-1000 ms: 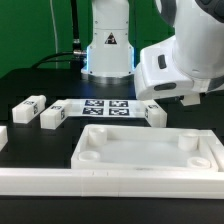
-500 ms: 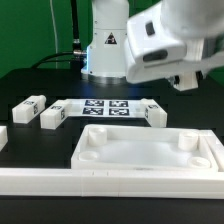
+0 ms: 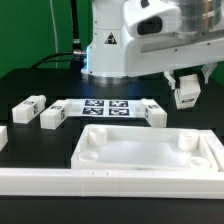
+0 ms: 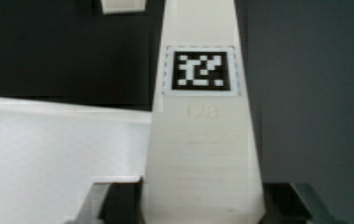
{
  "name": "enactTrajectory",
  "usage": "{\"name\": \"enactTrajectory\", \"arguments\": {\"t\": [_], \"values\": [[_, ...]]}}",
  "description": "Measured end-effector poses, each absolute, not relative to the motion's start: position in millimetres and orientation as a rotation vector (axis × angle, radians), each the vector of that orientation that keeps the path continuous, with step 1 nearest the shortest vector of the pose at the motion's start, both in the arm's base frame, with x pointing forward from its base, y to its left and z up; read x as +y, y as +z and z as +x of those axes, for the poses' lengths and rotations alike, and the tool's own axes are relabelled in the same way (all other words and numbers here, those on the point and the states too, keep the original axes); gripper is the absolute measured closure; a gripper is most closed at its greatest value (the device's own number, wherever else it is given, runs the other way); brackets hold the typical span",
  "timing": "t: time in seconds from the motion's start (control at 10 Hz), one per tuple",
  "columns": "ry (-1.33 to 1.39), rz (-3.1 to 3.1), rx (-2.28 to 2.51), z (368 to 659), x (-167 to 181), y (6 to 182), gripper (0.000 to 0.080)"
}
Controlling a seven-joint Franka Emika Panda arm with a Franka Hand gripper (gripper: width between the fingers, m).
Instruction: Assemble desk
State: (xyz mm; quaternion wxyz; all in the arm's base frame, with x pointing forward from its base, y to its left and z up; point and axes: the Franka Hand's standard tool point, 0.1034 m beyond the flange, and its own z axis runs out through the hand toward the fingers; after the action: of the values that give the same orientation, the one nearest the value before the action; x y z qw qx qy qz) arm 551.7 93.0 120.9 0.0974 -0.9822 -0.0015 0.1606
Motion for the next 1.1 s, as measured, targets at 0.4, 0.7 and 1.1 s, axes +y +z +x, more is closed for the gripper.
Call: {"name": "enactTrajectory", "arguments": {"t": [0.4, 0.7, 1.1], "values": [[0.084, -2.966, -0.057, 594, 87, 172.4, 0.0509], [-0.271, -2.983, -0.022, 601, 81, 168.9, 0.0509], [-0.709, -2.954, -0.053, 627, 77, 182.9, 0.0509]]}}
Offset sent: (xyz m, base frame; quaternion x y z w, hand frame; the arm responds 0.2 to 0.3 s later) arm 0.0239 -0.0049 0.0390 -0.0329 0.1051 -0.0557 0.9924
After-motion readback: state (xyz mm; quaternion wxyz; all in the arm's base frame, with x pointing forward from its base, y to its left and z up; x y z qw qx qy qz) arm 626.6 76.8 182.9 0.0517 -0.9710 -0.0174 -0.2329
